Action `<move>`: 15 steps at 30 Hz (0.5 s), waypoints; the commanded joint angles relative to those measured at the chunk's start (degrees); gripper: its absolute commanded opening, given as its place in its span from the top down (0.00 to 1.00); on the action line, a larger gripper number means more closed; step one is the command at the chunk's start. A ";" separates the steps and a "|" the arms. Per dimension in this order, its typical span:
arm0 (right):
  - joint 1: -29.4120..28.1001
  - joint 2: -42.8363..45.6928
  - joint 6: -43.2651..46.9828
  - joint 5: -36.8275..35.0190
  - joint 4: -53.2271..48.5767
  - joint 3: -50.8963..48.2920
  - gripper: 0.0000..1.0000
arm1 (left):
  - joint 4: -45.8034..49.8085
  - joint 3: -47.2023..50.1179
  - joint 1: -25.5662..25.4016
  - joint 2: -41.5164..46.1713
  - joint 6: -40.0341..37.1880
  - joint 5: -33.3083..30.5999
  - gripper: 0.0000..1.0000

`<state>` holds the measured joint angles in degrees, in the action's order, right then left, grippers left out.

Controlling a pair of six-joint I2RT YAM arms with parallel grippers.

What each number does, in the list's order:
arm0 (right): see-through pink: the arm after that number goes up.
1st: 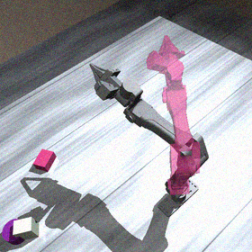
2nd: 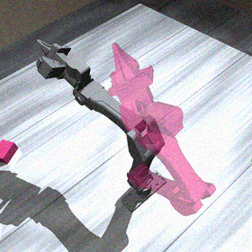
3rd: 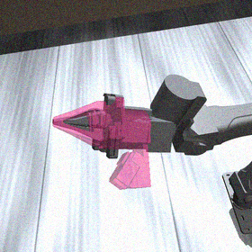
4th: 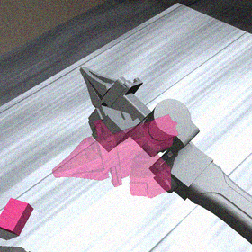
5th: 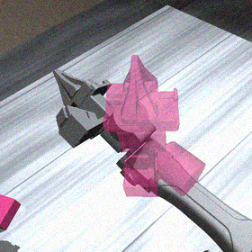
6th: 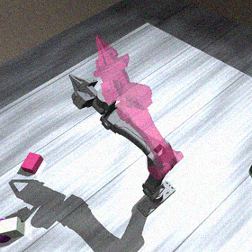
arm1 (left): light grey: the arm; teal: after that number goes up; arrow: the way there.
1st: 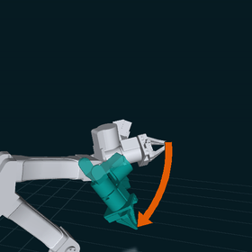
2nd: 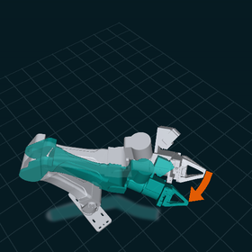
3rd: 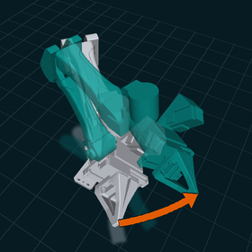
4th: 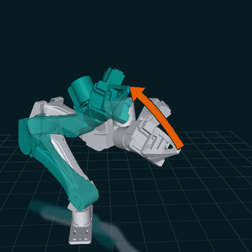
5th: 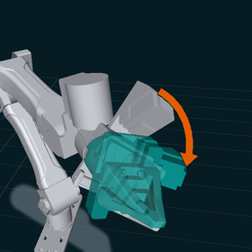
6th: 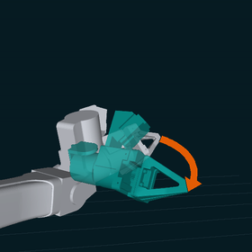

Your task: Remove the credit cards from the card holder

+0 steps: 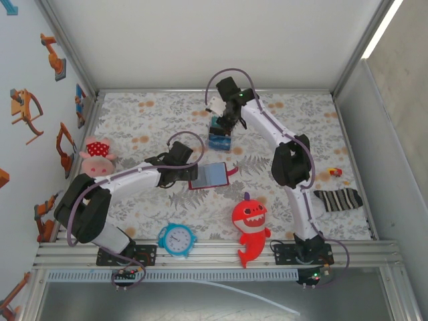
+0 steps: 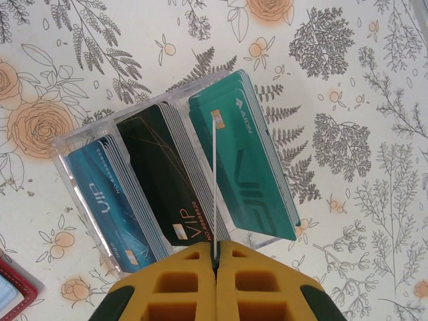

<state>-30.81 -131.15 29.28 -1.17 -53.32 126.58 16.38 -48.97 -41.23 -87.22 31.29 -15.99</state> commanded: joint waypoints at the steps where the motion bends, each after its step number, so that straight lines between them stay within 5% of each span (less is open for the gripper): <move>1: 0.66 -1.47 0.78 -0.94 -1.35 2.48 1.00 | 1.72 0.48 -0.23 1.52 0.62 0.06 0.10; 15: 2.46 -4.98 4.85 1.90 -1.17 6.65 1.00 | 1.98 0.63 -0.17 1.76 0.70 -0.68 0.10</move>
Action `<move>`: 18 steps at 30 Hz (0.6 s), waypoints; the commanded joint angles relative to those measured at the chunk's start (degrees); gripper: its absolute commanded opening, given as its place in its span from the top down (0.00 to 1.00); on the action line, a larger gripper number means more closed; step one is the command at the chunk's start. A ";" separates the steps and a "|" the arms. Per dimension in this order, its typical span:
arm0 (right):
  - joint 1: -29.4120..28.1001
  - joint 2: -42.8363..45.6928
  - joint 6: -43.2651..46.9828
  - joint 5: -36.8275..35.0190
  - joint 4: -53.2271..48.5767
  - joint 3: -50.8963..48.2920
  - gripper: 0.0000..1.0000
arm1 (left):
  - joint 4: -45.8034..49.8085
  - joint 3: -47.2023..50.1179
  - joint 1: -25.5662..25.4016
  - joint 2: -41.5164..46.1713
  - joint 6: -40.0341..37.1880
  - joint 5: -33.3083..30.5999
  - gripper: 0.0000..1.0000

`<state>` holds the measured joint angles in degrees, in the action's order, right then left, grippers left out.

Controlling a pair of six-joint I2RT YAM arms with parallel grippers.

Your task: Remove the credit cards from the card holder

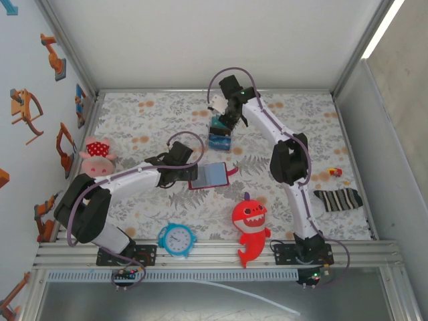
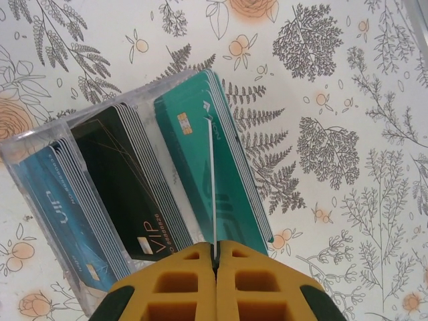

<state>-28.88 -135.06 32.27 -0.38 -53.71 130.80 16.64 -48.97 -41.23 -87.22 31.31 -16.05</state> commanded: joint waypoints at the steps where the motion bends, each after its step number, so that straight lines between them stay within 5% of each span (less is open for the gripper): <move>1: 0.58 -1.15 2.21 1.22 -0.71 2.44 1.00 | 1.79 0.54 -0.21 1.75 0.73 -0.69 0.10; 18: 0.67 -4.16 3.54 3.11 -1.04 4.54 0.96 | 2.69 -0.59 -0.21 1.45 0.15 -1.08 0.10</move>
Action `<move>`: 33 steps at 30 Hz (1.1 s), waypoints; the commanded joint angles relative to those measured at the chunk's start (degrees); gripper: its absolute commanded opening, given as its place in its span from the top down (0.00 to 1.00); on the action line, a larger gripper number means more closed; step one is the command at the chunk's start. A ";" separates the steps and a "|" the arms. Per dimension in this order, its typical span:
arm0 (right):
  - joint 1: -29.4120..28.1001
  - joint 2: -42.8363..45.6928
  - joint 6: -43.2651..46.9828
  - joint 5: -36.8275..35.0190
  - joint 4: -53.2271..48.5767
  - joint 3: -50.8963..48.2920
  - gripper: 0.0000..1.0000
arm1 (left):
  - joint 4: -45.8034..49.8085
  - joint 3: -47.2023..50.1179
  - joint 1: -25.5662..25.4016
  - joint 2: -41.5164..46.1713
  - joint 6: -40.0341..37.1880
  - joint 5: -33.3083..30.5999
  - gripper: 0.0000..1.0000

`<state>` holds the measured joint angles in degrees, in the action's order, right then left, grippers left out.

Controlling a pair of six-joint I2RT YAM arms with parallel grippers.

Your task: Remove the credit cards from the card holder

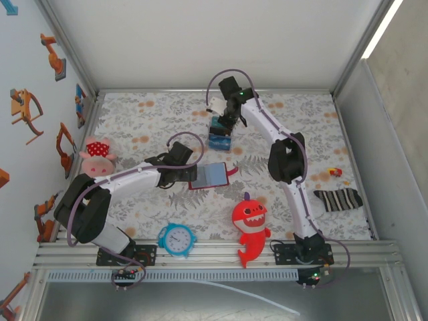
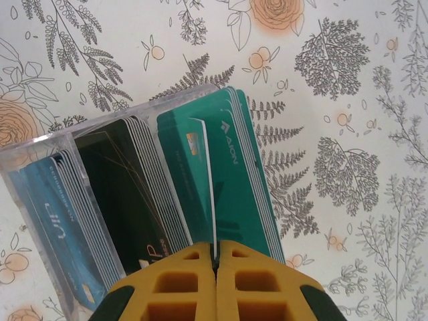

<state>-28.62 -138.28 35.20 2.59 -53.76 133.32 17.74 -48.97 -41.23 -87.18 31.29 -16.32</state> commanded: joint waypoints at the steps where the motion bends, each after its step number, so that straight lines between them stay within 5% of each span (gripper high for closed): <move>1: 0.41 -0.94 0.51 -0.08 -1.00 2.03 0.91 | 1.57 -0.60 -0.19 1.50 0.29 -0.83 0.10; 9: 0.41 0.69 -1.44 -1.18 -0.08 1.02 0.77 | 1.59 -0.44 -0.23 1.86 0.26 -0.82 0.10; 33: 0.19 7.93 -15.33 -9.94 4.67 -4.46 0.76 | 1.27 0.54 -0.16 4.23 1.58 -1.60 0.09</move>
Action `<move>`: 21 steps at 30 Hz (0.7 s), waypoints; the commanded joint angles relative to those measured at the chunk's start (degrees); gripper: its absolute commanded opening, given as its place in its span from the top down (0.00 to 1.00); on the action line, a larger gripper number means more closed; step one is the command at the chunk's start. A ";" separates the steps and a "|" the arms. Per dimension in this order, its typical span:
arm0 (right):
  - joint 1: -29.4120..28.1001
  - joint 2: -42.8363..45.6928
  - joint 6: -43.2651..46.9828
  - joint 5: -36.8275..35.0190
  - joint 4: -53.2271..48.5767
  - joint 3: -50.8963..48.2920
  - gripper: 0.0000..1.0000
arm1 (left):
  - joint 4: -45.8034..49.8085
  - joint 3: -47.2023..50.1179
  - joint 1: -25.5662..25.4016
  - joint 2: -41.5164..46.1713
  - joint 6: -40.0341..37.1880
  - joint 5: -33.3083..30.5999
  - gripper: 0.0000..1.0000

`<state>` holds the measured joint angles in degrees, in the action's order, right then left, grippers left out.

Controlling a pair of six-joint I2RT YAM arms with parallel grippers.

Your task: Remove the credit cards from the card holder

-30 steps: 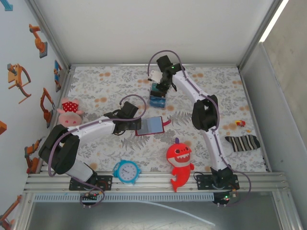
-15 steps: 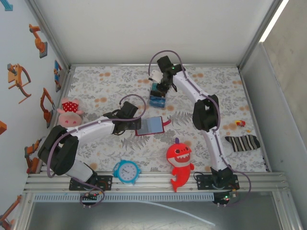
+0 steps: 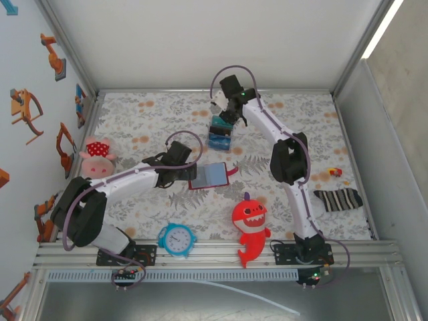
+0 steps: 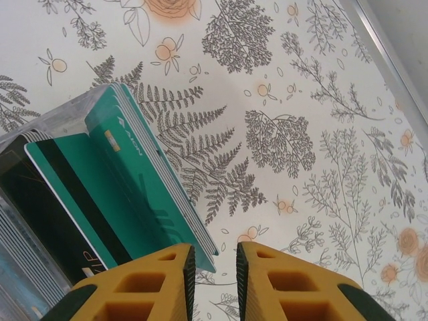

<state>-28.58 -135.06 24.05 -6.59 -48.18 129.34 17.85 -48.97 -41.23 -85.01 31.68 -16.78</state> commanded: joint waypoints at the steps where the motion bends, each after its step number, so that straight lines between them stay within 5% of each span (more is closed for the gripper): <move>1: 0.03 5.41 -5.44 -0.62 -1.31 -0.85 0.76 | 1.23 0.54 -0.17 2.30 1.45 -1.34 0.09; 4: -0.55 8.57 -10.90 -0.64 -1.89 -3.78 0.76 | 1.44 0.72 -0.11 3.05 2.77 -2.78 0.01; 14: -6.21 25.02 -29.99 3.09 5.41 -29.13 0.67 | 2.11 5.17 4.30 10.08 11.45 -5.46 0.03; 21: -15.10 28.27 -39.26 0.78 7.03 -39.61 0.66 | 3.91 9.31 8.38 17.12 14.96 -7.67 0.03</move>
<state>-41.01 -107.57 -8.45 -5.41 -42.50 91.59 19.51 -40.84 -33.61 -70.24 43.66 -21.96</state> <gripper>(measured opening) 0.335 0.971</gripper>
